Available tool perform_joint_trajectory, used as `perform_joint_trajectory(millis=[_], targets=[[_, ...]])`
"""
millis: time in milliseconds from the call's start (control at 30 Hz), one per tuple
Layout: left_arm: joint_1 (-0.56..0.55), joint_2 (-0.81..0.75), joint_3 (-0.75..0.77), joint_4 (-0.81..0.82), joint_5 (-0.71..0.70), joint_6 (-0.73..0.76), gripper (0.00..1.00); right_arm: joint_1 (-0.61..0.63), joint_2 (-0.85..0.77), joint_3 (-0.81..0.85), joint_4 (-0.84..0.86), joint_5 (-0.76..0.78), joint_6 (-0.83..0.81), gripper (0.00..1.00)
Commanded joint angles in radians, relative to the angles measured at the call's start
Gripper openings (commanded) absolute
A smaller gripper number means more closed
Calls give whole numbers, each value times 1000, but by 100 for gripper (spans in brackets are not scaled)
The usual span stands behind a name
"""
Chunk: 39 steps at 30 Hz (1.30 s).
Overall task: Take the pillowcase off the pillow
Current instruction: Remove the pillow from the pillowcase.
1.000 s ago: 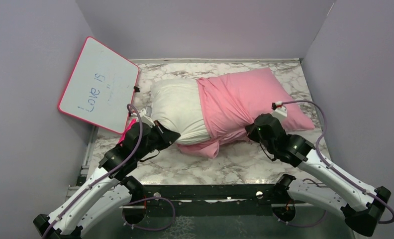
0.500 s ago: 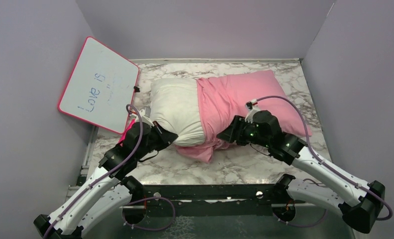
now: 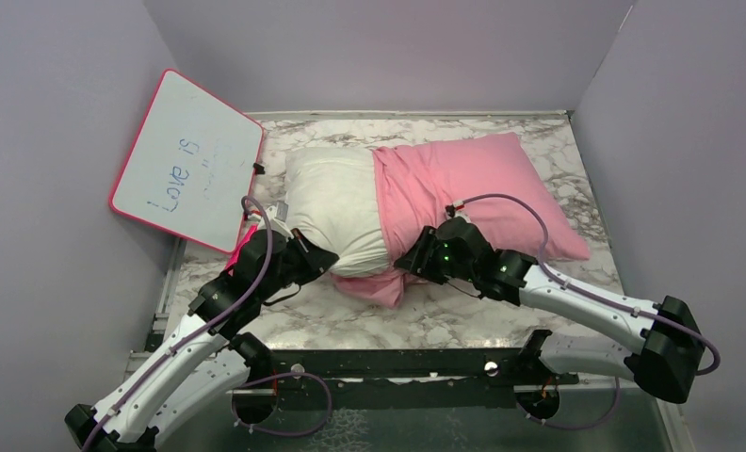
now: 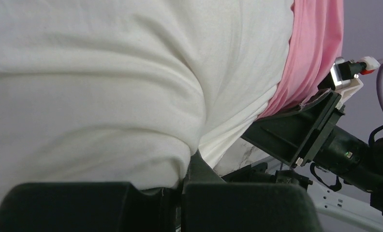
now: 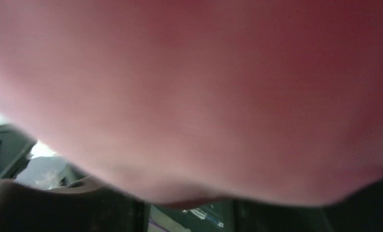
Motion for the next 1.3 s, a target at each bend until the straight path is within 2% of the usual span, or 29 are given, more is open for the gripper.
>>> perform_joint_trajectory(millis=[0,100,133,267,400,500,600,667,700,800,833,900,1067,1167,1267], targets=[[2,-24,22,80,50,0,0,-2,10,29,-48,264,123,39],[2,-32,24,63,34,4,0,-2,-43,41,-150,412,158,6],[2,-35,26,54,30,6,0,-2,-69,39,-180,464,172,1],[2,-38,51,8,-7,63,0,-4,-178,24,-307,686,143,1],[3,-27,114,-100,-85,119,0,-4,-237,47,-557,881,185,1],[2,-43,134,-157,-142,132,0,-4,-266,79,-664,873,166,1],[2,-53,126,-173,-148,121,0,-4,-317,100,-639,752,72,1],[2,-63,103,-168,-139,102,0,-4,-359,90,-538,599,-58,6],[2,-69,92,-163,-133,93,0,-4,-380,84,-488,518,-114,14],[2,-84,66,-149,-121,69,0,-4,-422,88,-402,307,-191,63],[3,-90,63,-149,-120,63,0,-4,-425,106,-403,270,-199,70],[2,-103,57,-149,-121,56,0,-4,-423,148,-443,269,-196,74],[2,-129,44,-149,-123,31,0,-4,-395,182,-595,418,-102,78],[3,-140,40,-149,-121,21,0,-4,-363,175,-604,383,-87,78],[2,-155,32,-148,-126,8,0,-4,-322,156,-596,327,-67,70]])
